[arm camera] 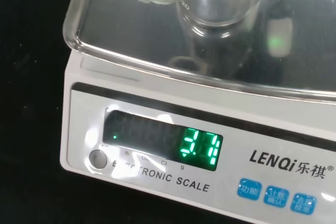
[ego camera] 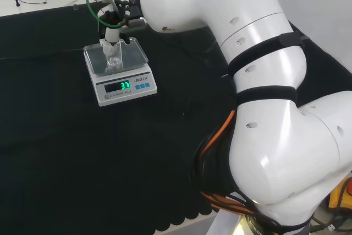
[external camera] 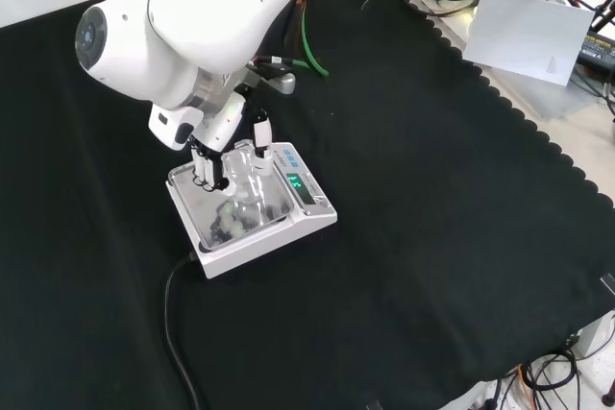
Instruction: Put the beaker on the electronic balance.
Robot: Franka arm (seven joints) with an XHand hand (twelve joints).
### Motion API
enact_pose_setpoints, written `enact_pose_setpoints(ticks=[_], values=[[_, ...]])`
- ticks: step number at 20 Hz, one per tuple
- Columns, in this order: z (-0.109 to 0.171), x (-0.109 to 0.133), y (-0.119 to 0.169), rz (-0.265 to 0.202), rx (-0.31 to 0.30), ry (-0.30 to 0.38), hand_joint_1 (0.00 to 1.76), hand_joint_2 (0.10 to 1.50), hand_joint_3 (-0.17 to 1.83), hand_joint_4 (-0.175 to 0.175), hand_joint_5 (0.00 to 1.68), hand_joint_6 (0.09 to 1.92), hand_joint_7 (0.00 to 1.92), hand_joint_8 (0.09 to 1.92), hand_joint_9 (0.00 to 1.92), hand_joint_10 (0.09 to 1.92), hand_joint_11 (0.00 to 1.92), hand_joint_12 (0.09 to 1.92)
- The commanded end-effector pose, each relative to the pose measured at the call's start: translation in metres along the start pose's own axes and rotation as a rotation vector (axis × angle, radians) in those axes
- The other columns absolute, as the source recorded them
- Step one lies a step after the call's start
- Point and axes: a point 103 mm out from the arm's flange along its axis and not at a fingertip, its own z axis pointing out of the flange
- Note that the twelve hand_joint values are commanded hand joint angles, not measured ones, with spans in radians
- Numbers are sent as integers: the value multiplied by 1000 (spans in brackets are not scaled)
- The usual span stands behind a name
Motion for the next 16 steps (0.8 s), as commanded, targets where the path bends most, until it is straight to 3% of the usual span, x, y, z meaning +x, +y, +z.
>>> enact_pose_setpoints(ticks=[1, 3, 8, 11, 16], values=[[-2, 3, -8, -19, 9, 5, 1248, 1114, -44, -175, 990, 992, 870, 1089, 1051, 1070, 1135, 969], [-3, 4, -11, -22, 7, -3, 1227, 1097, -93, -175, 920, 997, 827, 1078, 1022, 1010, 1172, 921], [-3, 2, -16, -24, 21, -5, 1241, 969, -174, -114, 519, 956, 611, 945, 975, 737, 1363, 828], [-2, 1, -17, -23, 41, -12, 1171, 903, -175, -82, 324, 782, 494, 917, 848, 737, 1272, 912], [2, 1, -16, -22, 43, -16, 1103, 849, -175, -60, 266, 641, 382, 886, 714, 782, 1150, 1014]])
